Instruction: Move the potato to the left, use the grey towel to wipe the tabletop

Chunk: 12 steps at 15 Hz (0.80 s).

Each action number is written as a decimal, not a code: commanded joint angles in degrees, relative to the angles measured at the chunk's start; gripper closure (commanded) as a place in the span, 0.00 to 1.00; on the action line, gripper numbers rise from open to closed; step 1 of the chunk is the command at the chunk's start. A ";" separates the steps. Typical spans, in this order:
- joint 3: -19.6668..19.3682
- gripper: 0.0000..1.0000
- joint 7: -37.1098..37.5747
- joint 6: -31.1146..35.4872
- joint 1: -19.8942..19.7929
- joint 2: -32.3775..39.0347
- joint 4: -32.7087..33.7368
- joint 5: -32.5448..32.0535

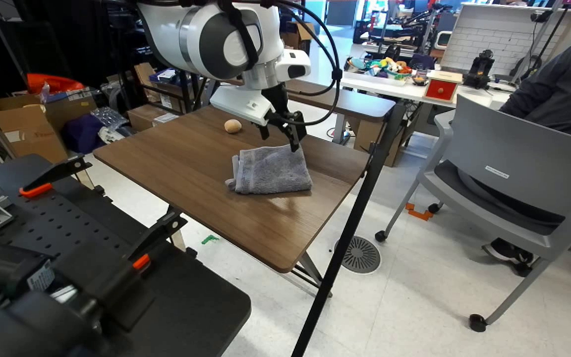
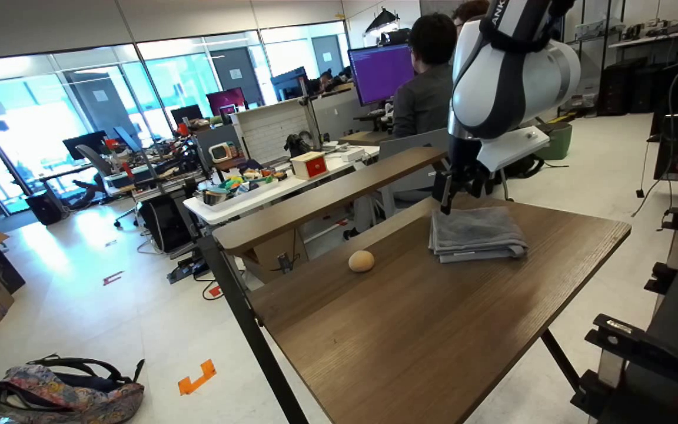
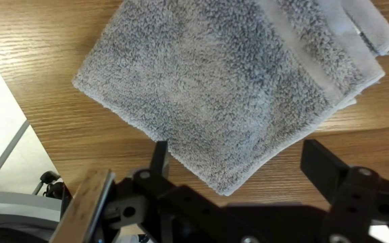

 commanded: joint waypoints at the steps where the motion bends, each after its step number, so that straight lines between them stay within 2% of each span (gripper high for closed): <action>1: 0.57 0.00 -0.50 -1.38 -0.38 0.05 -0.14 -0.08; 6: 0.79 0.00 -0.06 -6.88 -0.32 0.48 -1.06 0.26; 8: 2.51 0.00 -1.61 -5.97 -2.36 1.63 -1.15 0.88; 9: 0.70 0.00 -0.12 -6.17 -0.33 1.10 -0.99 0.07; 12: 1.35 0.00 -0.36 -6.15 -1.27 1.95 -1.04 0.23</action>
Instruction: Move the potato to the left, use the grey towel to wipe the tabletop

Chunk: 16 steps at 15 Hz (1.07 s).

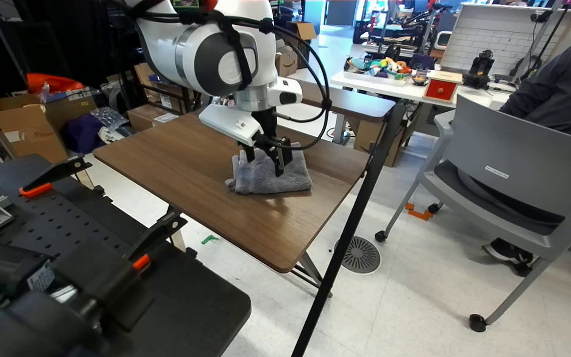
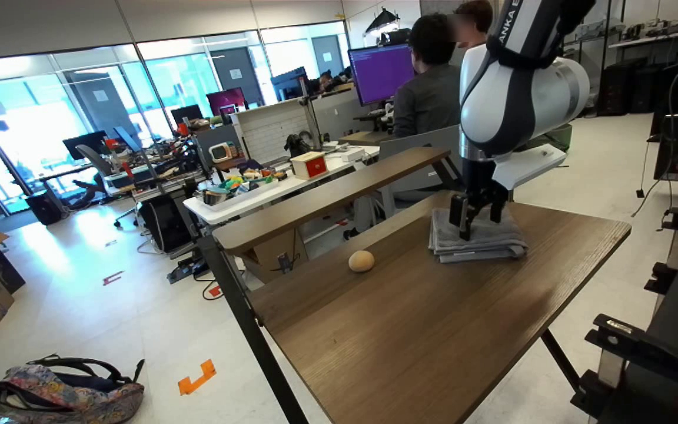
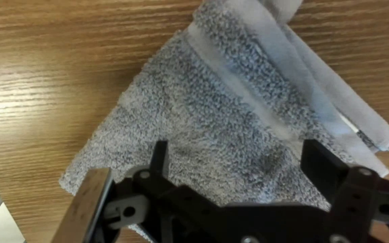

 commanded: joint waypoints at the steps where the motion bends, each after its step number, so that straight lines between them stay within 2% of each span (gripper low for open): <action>1: -0.03 0.00 -0.21 -0.13 0.01 0.11 0.16 0.27; 5: -0.95 0.00 1.47 -0.81 1.35 2.60 3.15 0.35; 7: -4.34 0.00 3.94 -2.67 3.65 5.57 5.34 -0.48; 10: -7.19 0.00 5.10 -2.41 4.27 9.89 7.23 -0.94; 12: -9.37 0.00 5.47 -4.61 4.97 10.16 6.05 -1.57; 16: -11.56 0.00 0.92 -9.37 4.73 3.96 -1.39 -6.17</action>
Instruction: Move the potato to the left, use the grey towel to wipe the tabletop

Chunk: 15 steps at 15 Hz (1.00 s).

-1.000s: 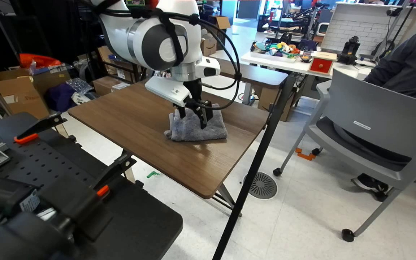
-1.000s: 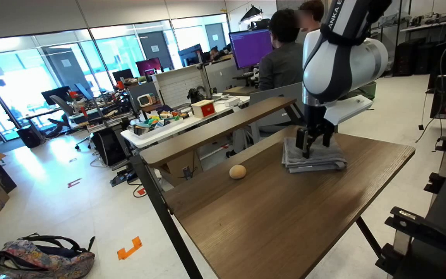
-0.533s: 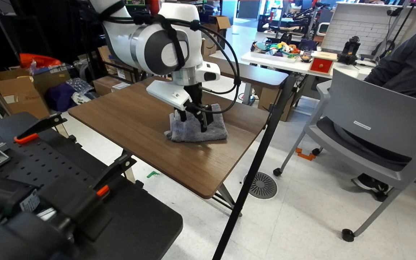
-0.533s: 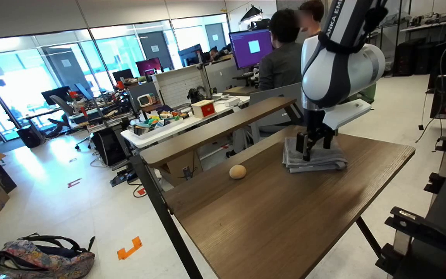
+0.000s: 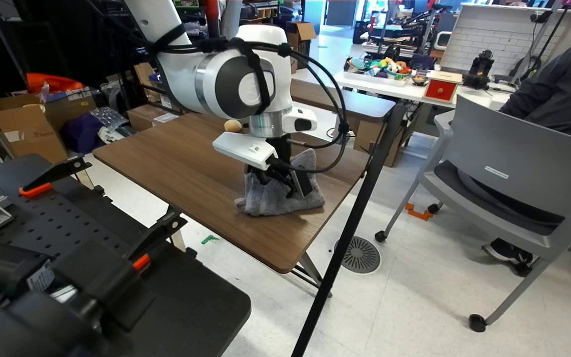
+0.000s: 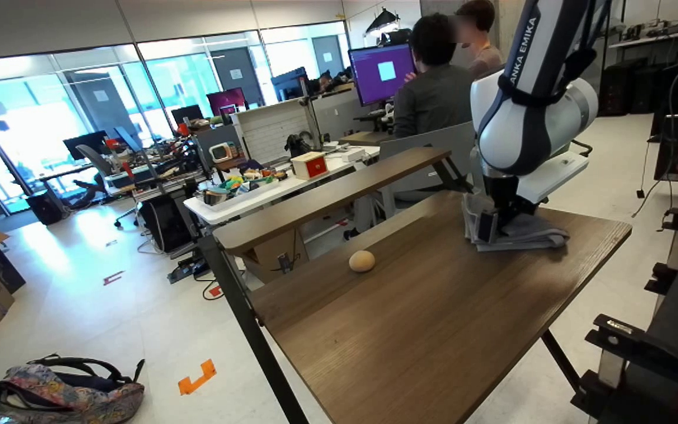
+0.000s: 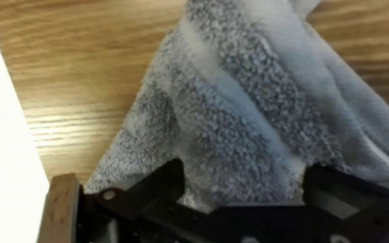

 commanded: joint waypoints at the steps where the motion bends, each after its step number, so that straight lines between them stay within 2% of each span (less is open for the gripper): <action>1: -3.10 0.00 -2.66 -4.40 0.29 -2.40 -5.95 -5.08; 4: -3.57 0.00 -5.32 -5.31 -0.80 -4.72 -9.89 -8.23; 6: -2.03 0.00 -8.40 -3.96 -1.98 -6.27 -13.00 -9.57; 10: 0.60 0.00 -10.84 2.09 -2.76 -5.67 -15.48 -10.11; 15: -2.57 0.00 -4.55 10.57 -1.67 3.60 -4.01 -7.82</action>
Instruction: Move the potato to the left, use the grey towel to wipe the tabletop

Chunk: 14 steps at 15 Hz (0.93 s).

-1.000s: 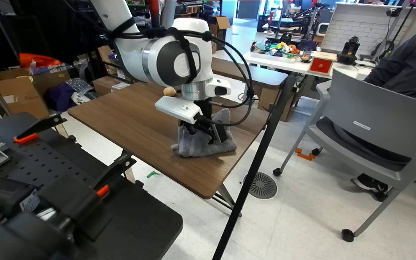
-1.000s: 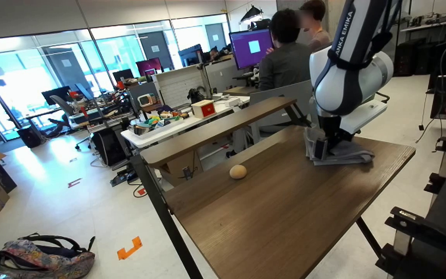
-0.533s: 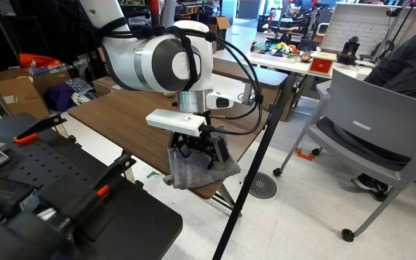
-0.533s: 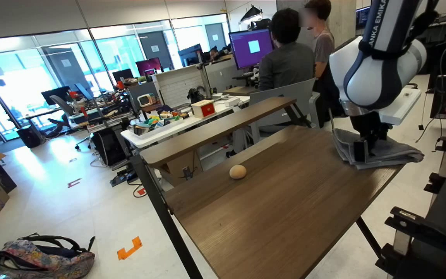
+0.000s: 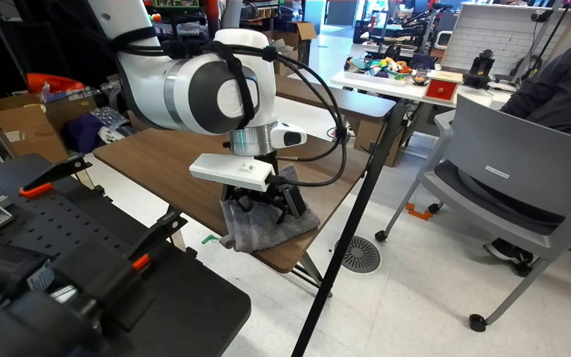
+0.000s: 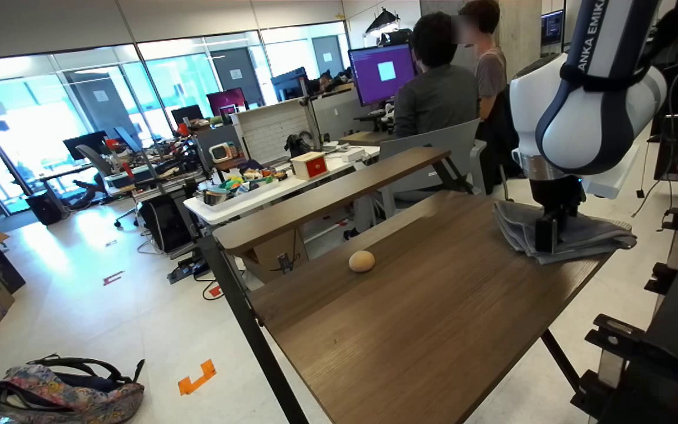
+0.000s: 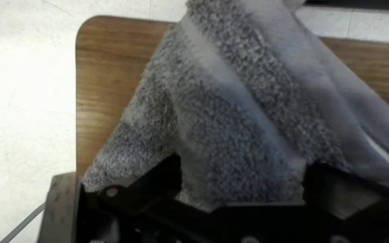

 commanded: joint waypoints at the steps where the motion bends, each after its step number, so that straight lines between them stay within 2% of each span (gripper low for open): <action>1: -1.45 0.00 5.46 6.03 -0.31 10.55 11.50 1.81; 3: -1.85 0.00 8.39 7.36 -0.25 13.13 16.29 3.27; 6: 0.99 0.00 10.68 7.08 0.39 13.66 19.24 6.14; 9: 6.23 0.00 9.98 8.26 1.12 11.65 16.84 7.72; 14: 19.25 0.00 4.61 11.74 -0.64 6.23 6.62 8.06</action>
